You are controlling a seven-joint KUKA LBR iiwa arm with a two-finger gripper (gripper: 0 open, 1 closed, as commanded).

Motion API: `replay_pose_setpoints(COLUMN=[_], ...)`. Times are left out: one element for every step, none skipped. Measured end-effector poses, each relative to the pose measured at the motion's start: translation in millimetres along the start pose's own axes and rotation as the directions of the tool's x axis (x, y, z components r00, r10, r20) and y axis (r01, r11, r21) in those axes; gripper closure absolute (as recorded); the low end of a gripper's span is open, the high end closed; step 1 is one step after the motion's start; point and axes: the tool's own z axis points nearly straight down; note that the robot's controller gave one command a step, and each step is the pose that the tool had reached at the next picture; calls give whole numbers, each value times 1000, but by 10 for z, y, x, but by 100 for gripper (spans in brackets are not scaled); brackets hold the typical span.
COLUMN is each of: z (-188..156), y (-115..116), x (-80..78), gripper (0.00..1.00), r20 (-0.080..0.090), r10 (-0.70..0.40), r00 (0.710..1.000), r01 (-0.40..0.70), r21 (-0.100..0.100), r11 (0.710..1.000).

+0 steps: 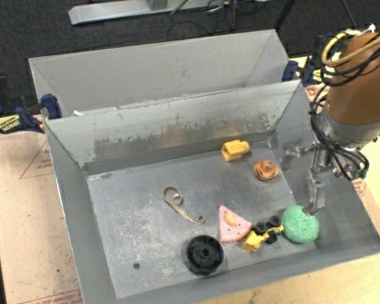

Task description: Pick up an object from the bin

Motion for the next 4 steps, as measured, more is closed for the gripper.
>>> replay_pose_setpoints(z=[-47,325,891,1158], y=[3,94,362,469], x=[-16,143,191,253], gripper=[0,0,0,0], r20=[8,14,10,4], r10=[-3,-64,-185,-43], r00=[1000,998,983,999], r01=[3,64,185,43], r21=[2,3,4,0], r11=[1000,998,983,999])
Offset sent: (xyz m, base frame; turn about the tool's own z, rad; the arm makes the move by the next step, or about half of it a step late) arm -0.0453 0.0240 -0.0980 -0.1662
